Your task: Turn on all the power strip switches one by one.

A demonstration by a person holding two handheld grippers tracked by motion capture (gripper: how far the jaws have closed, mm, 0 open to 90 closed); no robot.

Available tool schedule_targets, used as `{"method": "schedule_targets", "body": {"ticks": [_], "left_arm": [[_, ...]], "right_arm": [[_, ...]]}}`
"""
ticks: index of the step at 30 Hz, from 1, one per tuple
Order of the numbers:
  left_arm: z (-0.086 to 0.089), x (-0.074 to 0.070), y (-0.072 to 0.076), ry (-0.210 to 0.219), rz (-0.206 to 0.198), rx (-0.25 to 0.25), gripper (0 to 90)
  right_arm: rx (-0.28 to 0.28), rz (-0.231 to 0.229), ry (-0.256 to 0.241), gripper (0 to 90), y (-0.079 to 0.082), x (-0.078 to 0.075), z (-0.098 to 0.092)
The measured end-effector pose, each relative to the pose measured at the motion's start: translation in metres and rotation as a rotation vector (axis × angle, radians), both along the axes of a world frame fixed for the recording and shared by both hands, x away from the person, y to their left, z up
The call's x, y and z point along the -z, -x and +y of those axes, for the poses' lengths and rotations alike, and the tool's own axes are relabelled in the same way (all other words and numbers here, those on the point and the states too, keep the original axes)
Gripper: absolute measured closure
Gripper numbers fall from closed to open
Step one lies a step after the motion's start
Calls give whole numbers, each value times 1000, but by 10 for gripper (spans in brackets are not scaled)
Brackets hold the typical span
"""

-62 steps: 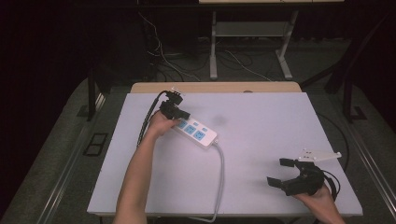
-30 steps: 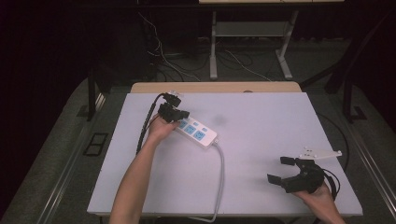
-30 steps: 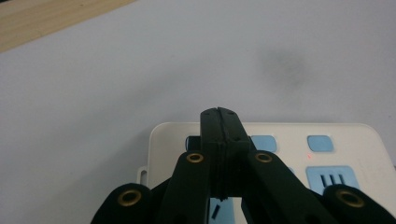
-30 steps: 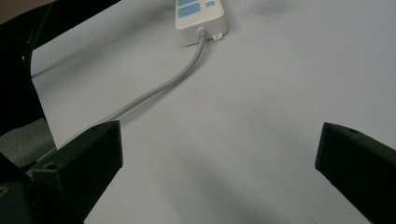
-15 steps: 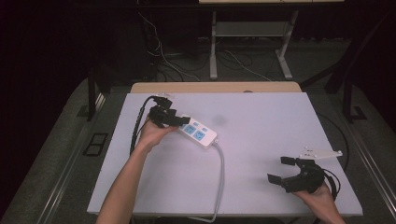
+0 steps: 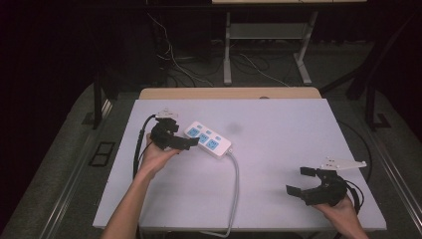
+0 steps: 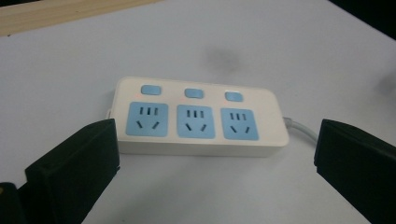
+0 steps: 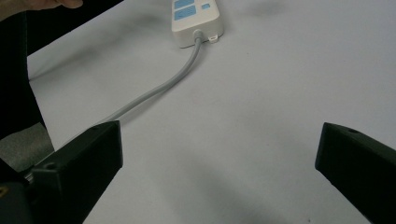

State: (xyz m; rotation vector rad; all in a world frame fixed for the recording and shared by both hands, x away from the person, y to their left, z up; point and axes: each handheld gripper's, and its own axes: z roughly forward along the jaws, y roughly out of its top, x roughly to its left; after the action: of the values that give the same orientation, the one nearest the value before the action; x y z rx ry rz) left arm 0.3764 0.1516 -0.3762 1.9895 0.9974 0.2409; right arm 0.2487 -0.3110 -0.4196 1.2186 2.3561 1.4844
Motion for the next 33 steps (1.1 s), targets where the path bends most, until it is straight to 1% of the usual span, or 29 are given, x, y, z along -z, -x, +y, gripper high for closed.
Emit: {"method": "schedule_targets", "body": {"ticks": [2,4,7,10,14,16,17,19,23,25,27,29,32,33], "left_arm": [[0,-1,7,-18,-19,2,0],[1,-1,13,-14,-26,-1,0],[1,-2,24,-15,-39,10,0],[3,-3,35,-5,-61,15,0],[5,0,49,29,-81,22,0],[6,2,57,37,-96,33,0],[7,3,60,40,-97,38,0],[8,7,67,63,-99,40,0],[10,13,80,90,-100,53,0],[11,16,86,95,-96,65,0],[13,20,92,92,-106,78,0],[16,24,96,107,-110,80,0],[20,30,102,139,-98,74,0],[21,31,103,141,-96,69,0]], "right_arm": [[1,2,-3,6,0,0,0],[2,4,-7,5,0,0,0],[4,1,-12,6,1,0,-1],[5,2,-14,6,1,0,-1],[5,1,-13,6,1,0,-1],[3,-1,-12,5,1,0,0],[3,2,-12,5,1,0,0],[3,0,-12,6,2,0,0],[4,0,-12,6,2,0,-1],[3,1,-11,6,3,0,0],[0,-1,-9,6,3,-1,0],[-3,0,-10,5,4,-1,1],[-10,-4,-6,5,5,-1,2],[-10,-3,-6,5,5,-1,2]]}}
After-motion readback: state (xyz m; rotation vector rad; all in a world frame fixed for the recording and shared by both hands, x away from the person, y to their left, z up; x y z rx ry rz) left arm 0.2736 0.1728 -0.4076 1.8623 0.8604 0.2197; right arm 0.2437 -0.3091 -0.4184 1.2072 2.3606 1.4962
